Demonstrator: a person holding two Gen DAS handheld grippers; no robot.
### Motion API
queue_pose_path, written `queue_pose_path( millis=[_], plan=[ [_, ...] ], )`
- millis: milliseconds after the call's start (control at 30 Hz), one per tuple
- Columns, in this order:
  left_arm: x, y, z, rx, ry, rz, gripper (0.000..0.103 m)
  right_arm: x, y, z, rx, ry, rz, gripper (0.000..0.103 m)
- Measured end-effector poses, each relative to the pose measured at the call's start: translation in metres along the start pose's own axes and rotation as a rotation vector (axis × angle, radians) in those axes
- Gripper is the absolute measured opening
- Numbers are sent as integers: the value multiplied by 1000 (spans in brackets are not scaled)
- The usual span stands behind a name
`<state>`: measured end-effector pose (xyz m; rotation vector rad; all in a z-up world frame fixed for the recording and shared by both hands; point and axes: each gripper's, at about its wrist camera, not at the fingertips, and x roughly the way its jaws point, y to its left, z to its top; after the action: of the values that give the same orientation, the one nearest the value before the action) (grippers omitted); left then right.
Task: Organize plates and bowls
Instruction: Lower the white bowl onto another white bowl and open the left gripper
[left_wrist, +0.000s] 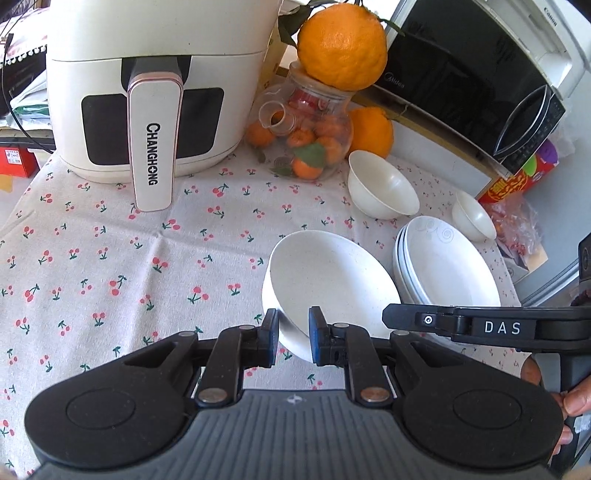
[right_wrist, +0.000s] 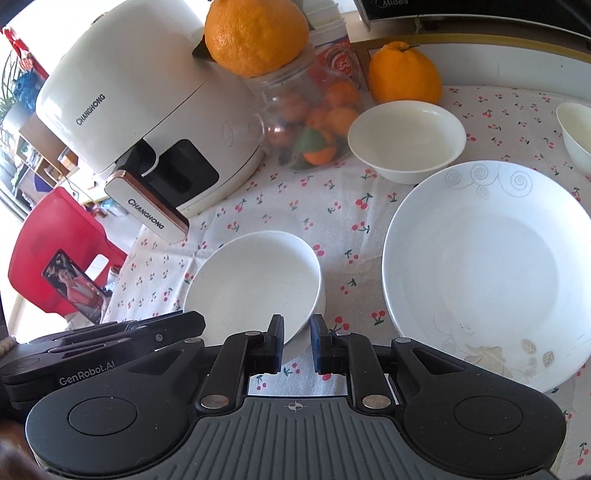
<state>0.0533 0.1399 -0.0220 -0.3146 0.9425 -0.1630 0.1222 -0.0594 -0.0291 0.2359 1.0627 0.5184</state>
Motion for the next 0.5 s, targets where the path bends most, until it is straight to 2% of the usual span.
queue_pose_path(
  millis=[200,367,500],
  plan=[
    [6,1,0,-3,46,10,19,6,-2,-2,7,30,18,18],
    [6,-1,1,-4,44,8,25,6,-3,-3,7,36,17,18],
    [6,-1,3,-4,41,14,27,6,-4,-3,7,38,13,23]
  ],
)
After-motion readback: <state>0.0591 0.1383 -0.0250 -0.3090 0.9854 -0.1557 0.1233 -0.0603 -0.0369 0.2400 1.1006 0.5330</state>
